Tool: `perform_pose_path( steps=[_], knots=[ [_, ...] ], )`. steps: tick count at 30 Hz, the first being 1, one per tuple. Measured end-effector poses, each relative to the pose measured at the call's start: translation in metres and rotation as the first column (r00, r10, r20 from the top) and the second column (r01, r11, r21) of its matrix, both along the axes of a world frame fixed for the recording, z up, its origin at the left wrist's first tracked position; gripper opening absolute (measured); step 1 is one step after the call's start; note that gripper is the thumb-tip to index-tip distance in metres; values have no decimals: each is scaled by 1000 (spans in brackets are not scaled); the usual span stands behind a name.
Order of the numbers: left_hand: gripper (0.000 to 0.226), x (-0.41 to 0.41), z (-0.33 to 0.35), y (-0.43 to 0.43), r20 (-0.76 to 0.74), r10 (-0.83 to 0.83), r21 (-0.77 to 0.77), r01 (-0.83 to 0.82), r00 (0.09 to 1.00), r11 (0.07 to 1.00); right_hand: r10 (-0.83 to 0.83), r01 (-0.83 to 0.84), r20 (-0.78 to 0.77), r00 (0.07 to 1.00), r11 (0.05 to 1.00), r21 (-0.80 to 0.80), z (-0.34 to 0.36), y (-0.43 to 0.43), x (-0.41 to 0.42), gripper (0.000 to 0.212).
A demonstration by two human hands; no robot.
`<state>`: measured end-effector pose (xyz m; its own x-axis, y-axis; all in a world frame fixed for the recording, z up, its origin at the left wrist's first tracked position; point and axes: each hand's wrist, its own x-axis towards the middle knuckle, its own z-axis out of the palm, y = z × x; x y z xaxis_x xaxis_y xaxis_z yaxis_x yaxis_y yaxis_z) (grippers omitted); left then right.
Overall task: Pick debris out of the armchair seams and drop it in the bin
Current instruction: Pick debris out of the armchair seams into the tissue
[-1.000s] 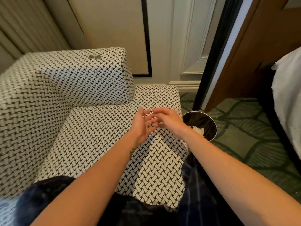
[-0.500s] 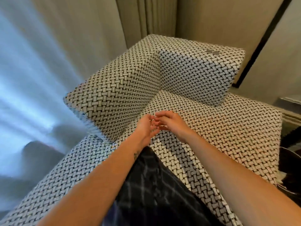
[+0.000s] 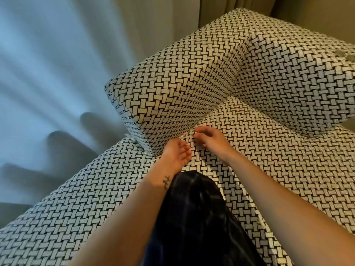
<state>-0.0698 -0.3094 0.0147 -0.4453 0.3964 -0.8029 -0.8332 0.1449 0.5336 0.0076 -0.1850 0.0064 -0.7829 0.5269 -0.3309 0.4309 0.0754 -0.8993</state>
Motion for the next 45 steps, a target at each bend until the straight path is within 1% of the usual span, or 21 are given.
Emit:
perform_pose_path(
  steps=[3, 5, 7, 9, 11, 14, 17, 18, 19, 21, 23, 27, 29, 32, 34, 37, 38, 39, 41, 43, 45],
  knots=[
    [28, -5, -12, 3, 44, 43, 31, -45, 998, 999, 42, -42, 10, 999, 994, 104, -15, -1, -13, 24],
    [29, -7, -21, 3, 36, 57, 27, -58, 998, 998, 82, -82, 11, 997, 975, 205, -20, -1, -19, 24],
    [29, -9, -30, -1, 33, 55, 12, -55, 998, 998, 113, -119, 38, 993, 929, 351, -27, 1, -25, 24],
    [29, -12, -31, -2, 44, 35, 18, -35, 998, 999, 121, -160, 107, 987, 825, 542, -35, 3, -30, 26],
    [31, -15, -28, -1, 74, 14, 7, -14, 997, 1000, 108, -228, 220, 969, 730, 645, -35, 5, -35, 32],
    [33, -19, -28, 0, 110, -3, 15, 2, 994, 1000, 128, -328, 321, 939, 618, 714, -36, 5, -40, 43],
    [35, -22, -29, 0, 126, -9, 13, 8, 992, 1000, 128, -423, 417, 900, 493, 760, -37, 8, -45, 47],
    [36, -22, -29, 1, 124, -8, 7, 7, 992, 1000, 126, -460, 456, 881, 451, 765, -36, 10, -48, 49],
    [36, -22, -28, 2, 119, -8, -2, 8, 993, 1000, 127, -495, 493, 861, 431, 754, -36, 11, -50, 52],
    [36, -22, -28, 3, 109, -14, -15, 16, 994, 1000, 131, -550, 552, 824, 423, 720, -36, 11, -55, 56],
    [35, -23, -29, 3, 109, -15, -14, 17, 994, 1000, 125, -587, 600, 790, 435, 683, -39, 11, -61, 61],
    [36, -23, -31, 2, 121, -13, 4, 13, 993, 1000, 111, -622, 648, 754, 437, 649, -44, 12, -69, 71],
    [38, -22, -30, 1, 118, -7, 18, 5, 993, 1000, 96, -635, 667, 739, 429, 642, -44, 8, -69, 73],
    [39, -23, -32, 1, 112, -7, 43, 2, 994, 999, 27, -603, 649, 760, 400, 690, -46, -6, -66, 72],
    [39, -23, -34, 0, 109, -9, 48, 4, 994, 999, -30, -610, 663, 748, 363, 704, -48, -14, -65, 74],
    [41, -24, -34, 2, 109, -25, 32, 21, 994, 999, -112, -709, 749, 653, 255, 657, -44, -12, -70, 79],
    [42, -25, -33, 2, 101, -36, 22, 34, 994, 999, -117, -728, 763, 636, 238, 643, -43, -9, -72, 80],
    [41, -25, -32, 3, 95, -47, 14, 46, 994, 999, -113, -738, 773, 624, 238, 631, -43, -5, -74, 82],
    [39, -24, -30, 5, 83, -66, 4, 66, 994, 998, -90, -749, 793, 603, 276, 602, -45, 2, -81, 87],
    [37, -24, -29, 5, 96, -55, -7, 56, 994, 998, -42, -748, 804, 593, 342, 569, -47, 9, -86, 93],
    [37, -25, -31, 6, 97, -32, -25, 35, 995, 999, 18, -723, 792, 611, 419, 548, -47, 16, -89, 94]
  ],
)
